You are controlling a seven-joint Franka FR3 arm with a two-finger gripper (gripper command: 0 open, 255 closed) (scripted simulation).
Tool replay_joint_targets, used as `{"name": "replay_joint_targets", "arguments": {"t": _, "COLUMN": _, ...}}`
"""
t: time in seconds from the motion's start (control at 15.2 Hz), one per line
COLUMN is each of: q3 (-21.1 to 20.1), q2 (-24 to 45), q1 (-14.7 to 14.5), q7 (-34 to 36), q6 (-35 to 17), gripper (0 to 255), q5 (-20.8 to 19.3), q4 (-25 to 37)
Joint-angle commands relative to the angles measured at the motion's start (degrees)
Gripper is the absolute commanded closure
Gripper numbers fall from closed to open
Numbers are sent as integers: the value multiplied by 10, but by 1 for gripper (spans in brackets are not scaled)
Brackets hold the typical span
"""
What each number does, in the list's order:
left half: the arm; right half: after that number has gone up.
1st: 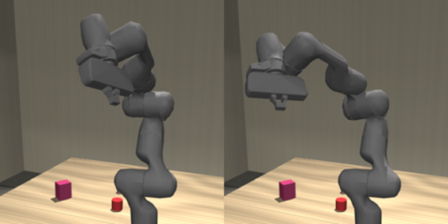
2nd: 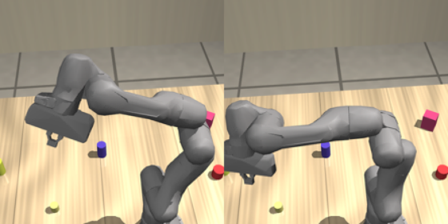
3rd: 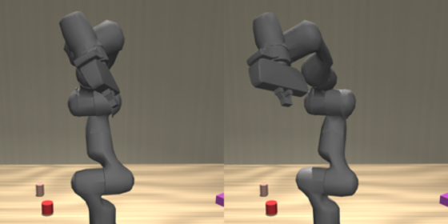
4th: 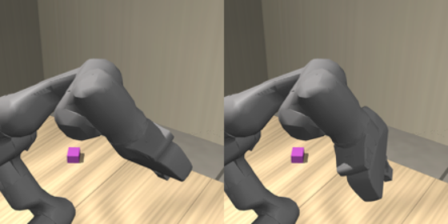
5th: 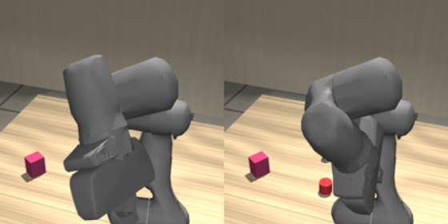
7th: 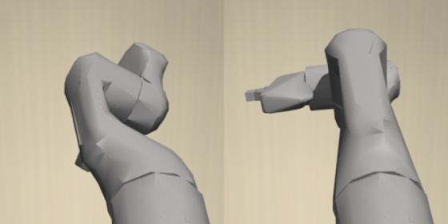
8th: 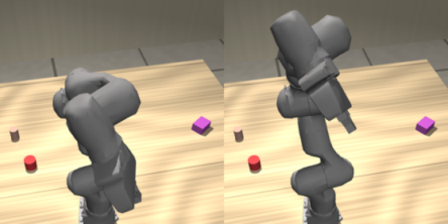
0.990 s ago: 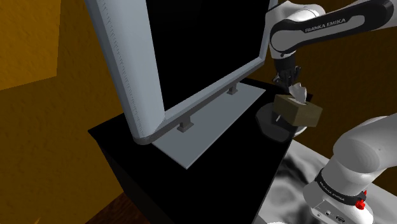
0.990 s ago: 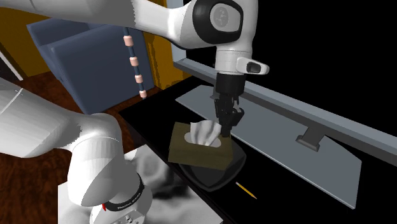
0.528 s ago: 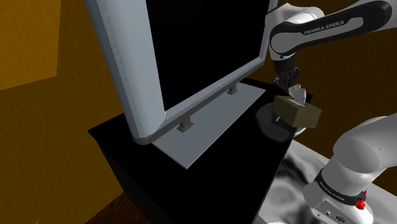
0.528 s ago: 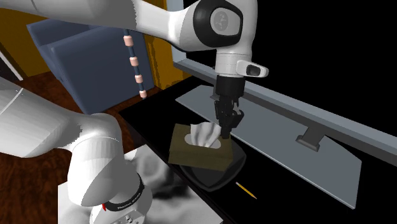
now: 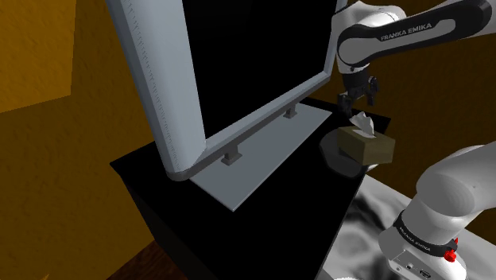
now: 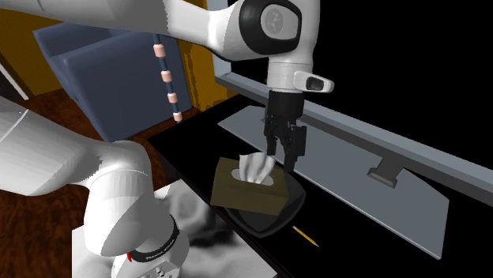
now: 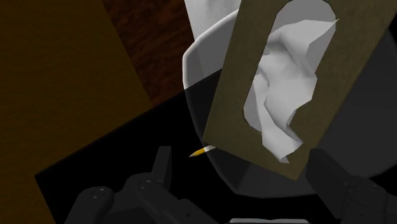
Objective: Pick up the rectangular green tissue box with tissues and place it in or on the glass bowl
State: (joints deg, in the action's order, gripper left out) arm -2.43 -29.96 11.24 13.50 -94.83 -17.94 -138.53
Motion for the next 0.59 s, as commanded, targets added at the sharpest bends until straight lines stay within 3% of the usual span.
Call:
{"name": "replay_joint_targets", "arguments": {"t": 0.0, "q3": -7, "q2": 9, "q1": -3, "q7": 0, "q6": 26, "gripper": 0, "q5": 6, "q4": 33}}
{"name": "replay_joint_targets", "arguments": {"t": 0.13, "q3": -15, "q2": 17, "q1": -6, "q7": 0, "q6": 58, "gripper": 0, "q5": 12, "q4": 72}}
{"name": "replay_joint_targets", "arguments": {"t": 0.53, "q3": -15, "q2": 17, "q1": -6, "q7": 0, "q6": 58, "gripper": 0, "q5": 12, "q4": 72}}
